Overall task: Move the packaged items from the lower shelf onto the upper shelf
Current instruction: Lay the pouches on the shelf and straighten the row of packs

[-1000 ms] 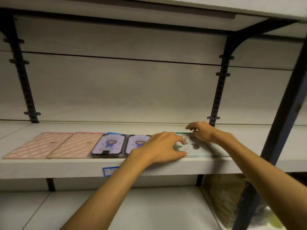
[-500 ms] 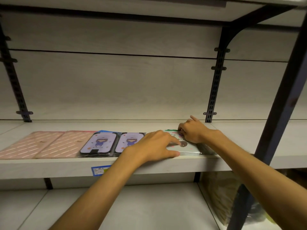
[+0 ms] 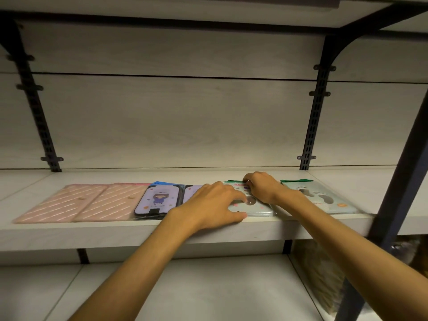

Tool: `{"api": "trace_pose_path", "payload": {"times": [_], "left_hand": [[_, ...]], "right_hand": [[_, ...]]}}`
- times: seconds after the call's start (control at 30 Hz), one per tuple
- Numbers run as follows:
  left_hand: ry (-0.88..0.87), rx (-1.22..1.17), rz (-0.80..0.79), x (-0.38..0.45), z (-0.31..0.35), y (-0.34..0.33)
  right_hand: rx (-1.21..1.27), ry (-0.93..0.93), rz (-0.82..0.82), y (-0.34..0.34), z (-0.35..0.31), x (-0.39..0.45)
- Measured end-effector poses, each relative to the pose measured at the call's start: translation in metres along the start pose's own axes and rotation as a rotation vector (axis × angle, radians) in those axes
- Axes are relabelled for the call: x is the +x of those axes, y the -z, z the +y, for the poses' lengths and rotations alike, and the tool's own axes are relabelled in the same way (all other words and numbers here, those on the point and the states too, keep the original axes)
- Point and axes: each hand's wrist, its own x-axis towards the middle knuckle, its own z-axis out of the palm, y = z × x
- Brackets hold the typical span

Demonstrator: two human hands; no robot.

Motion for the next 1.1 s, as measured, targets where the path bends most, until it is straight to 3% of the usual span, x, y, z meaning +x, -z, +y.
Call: {"api": "trace_pose_path", "payload": {"times": [0.17, 0.3, 0.43, 0.57, 0.8, 1.1], "left_hand": [[-0.013, -0.028, 0.011, 0.0, -0.005, -0.001], [-0.028, -0.011, 0.03, 0.009, -0.005, -0.003], [-0.059, -0.052, 0.069, 0.023, 0.012, -0.006], [-0.106, -0.068, 0.026, 0.042, 0.041, -0.008], [-0.116, -0.054, 0.004, 0.056, 0.059, -0.023], [-0.038, -0.108, 0.101, 0.045, 0.048, -0.03]], "right_hand": [[0.131, -0.024, 0.087, 0.011, 0.011, -0.014], [0.123, -0.193, 0.223, 0.034, 0.054, -0.031], [-0.003, -0.513, 0.105, 0.047, 0.095, -0.054], [-0.074, -0.68, 0.058, 0.046, 0.107, -0.07], [0.057, -0.675, 0.036, 0.045, 0.105, -0.078], [0.061, -0.623, 0.079, 0.03, 0.074, -0.073]]}}
